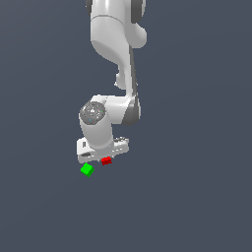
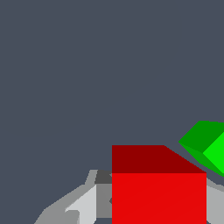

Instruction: Stack the red cube on top of the green cube.

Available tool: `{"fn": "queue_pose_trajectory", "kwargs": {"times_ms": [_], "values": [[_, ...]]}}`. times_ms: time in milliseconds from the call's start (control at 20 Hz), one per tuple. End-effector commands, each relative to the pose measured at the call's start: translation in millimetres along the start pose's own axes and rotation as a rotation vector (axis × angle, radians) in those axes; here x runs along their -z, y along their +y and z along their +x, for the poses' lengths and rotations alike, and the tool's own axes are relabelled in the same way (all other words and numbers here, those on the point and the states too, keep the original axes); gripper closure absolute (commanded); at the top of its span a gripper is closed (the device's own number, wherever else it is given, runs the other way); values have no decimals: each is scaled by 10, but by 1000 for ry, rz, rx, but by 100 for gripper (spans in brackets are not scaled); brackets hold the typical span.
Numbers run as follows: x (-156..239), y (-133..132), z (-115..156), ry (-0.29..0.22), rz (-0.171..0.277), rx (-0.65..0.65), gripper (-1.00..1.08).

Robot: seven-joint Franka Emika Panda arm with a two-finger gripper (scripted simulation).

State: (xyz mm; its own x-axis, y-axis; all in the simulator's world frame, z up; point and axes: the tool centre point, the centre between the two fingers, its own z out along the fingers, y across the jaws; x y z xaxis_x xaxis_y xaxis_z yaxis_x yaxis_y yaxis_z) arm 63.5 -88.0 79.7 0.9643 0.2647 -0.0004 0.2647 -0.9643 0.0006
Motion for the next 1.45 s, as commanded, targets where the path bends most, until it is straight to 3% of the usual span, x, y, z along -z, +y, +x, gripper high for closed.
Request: {"fn": "queue_pose_trajectory", "kwargs": {"times_ms": [0,450,900,950,1400], "values": [[-51,263,11,0,0,2,108],[-156,807,47,0,0,1,108],[-182,948,65,0,0,1,108],[-182,948,65,0,0,1,-92],[-182,948,65,0,0,1,-92]]}}
